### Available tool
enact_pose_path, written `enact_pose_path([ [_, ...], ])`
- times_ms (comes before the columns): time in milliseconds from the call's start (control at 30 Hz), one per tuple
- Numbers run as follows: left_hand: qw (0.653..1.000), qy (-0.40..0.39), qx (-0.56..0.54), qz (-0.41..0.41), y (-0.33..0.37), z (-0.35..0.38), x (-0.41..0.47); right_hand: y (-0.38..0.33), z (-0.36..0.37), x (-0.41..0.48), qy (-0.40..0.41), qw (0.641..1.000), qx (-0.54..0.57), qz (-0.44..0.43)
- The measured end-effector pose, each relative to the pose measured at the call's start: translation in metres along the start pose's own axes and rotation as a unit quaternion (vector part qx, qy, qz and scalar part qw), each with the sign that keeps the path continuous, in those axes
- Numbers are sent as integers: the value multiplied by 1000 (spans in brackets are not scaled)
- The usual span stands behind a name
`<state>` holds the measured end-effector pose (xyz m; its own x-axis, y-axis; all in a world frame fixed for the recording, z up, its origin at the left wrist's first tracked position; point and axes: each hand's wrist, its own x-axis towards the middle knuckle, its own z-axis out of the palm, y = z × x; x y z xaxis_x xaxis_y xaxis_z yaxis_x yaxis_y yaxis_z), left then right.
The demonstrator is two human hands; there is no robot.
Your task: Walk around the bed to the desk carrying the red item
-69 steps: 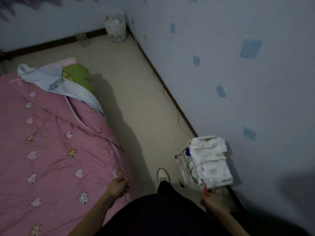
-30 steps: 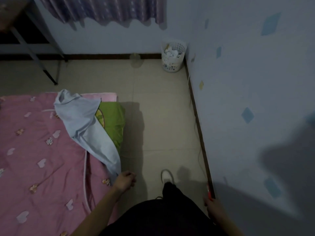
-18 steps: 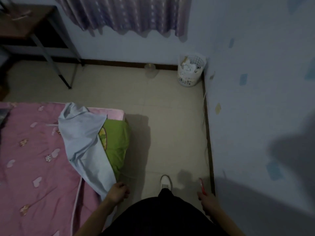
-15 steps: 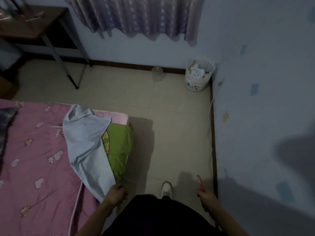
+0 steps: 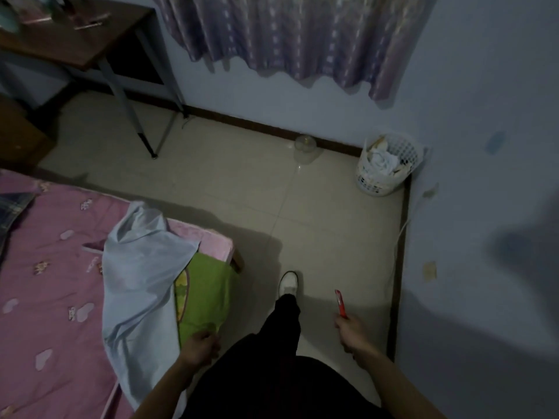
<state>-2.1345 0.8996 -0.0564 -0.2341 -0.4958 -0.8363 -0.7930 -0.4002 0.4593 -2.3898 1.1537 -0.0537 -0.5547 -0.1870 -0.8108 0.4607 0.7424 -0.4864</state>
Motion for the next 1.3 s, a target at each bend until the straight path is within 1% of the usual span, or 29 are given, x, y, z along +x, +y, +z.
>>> enact_pose_path([
  [133,1000,-11,-14,2,81,7,41,-55,-23,51,-8,1000,-3,12],
  [233,1000,-17,-14,2,142,9,69,-98,-46,84,13,999,-29,36],
  [400,999,-25,11,32,244,10,102,-160,-78,131,37,997,-29,61],
  [500,998,-32,16,48,301,9,118,-192,-94,152,25,996,-26,86],
  [667,996,-30,24,78,377,8,155,-243,-110,197,23,993,-16,115],
  [767,996,-26,20,82,414,9,182,-285,-116,225,16,992,-13,124],
  [967,998,-8,-11,59,479,-4,240,-390,-117,295,-3,995,-51,86],
  [1100,999,19,-41,30,523,-27,266,-474,-110,336,-41,989,-133,50],
  [1200,996,36,-72,24,551,-46,283,-541,-95,365,-65,982,-174,31],
  [1300,991,72,-115,15,569,-68,290,-606,-74,385,-98,970,-220,7],
])
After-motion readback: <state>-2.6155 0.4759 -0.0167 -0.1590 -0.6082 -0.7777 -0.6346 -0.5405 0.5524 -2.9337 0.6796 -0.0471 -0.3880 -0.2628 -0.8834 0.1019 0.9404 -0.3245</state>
